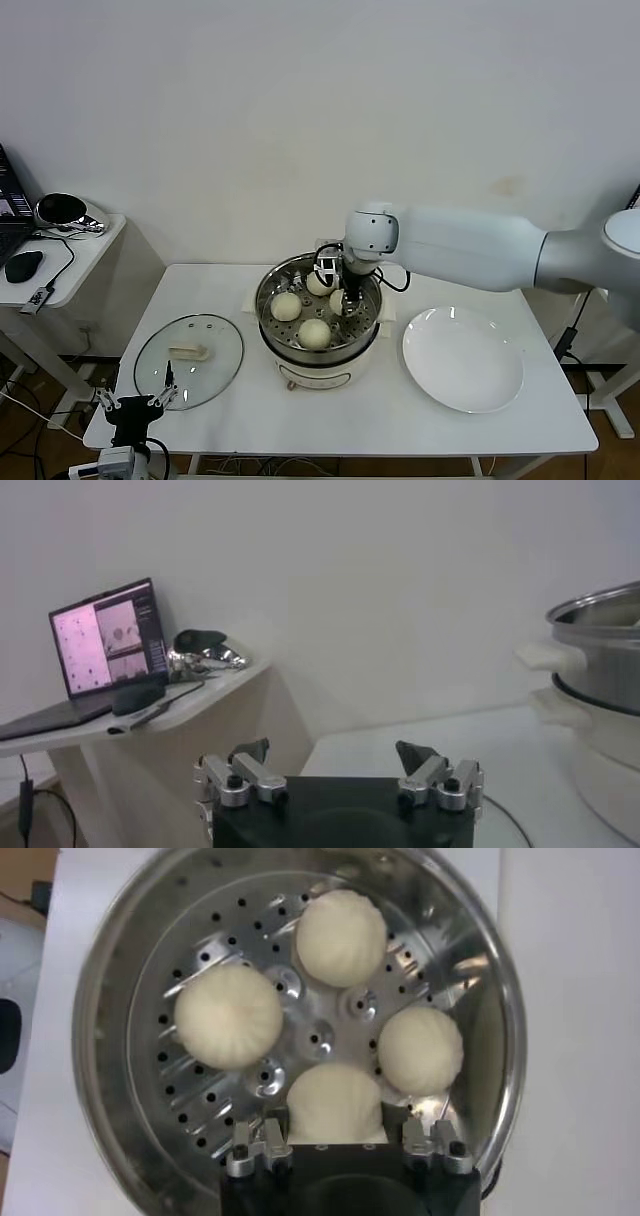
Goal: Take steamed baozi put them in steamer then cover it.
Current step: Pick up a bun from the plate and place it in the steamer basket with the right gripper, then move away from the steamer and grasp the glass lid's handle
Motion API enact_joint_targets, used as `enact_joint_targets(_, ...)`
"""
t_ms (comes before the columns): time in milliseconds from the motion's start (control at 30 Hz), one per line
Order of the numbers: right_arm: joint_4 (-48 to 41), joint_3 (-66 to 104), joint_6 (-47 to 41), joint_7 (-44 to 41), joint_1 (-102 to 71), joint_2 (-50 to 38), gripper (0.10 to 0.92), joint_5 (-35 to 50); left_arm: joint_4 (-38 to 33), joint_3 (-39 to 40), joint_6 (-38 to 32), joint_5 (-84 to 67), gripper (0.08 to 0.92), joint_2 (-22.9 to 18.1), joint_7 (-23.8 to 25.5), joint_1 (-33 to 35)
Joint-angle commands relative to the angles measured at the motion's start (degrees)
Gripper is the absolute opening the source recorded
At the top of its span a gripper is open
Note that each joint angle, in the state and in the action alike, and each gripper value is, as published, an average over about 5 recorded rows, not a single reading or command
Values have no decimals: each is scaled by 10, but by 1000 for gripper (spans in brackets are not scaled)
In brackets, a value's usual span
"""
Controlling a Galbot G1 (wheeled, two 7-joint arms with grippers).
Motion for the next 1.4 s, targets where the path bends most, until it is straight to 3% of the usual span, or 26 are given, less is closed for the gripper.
enact_joint_targets(33,-10,7,-13,11,-32,3,577,-13,0,0,0,0,823,1,0,0)
enact_joint_targets(167,-6,14,-13,10,-37,-3,590,-11,1,0,0,0,823,0,0,-1)
enact_joint_targets(433,21,45,-11,-8,-10,-44,780,-16,4,2,3,1,823,1,1,-5)
enact_joint_targets(600,74,110,0,-10,-2,-118,821,-26,2,5,10,1,823,3,4,-9)
enact_joint_targets(700,120,154,25,33,-22,-174,823,-35,2,5,11,1,823,4,5,-9)
enact_joint_targets(800,174,201,74,139,-69,-235,823,0,3,3,11,1,823,6,5,-8)
enact_joint_targets(967,239,398,233,329,-297,-338,823,28,7,0,8,3,823,7,4,-6)
enact_joint_targets(1100,264,577,353,394,-510,-361,823,-6,10,-2,1,6,823,6,3,-4)
enact_joint_targets(1233,277,799,432,402,-739,-316,823,-73,13,1,-16,21,823,0,0,-2)
enact_joint_targets(1400,270,1031,522,368,-944,-163,823,-188,28,15,-54,64,823,-10,-7,0)
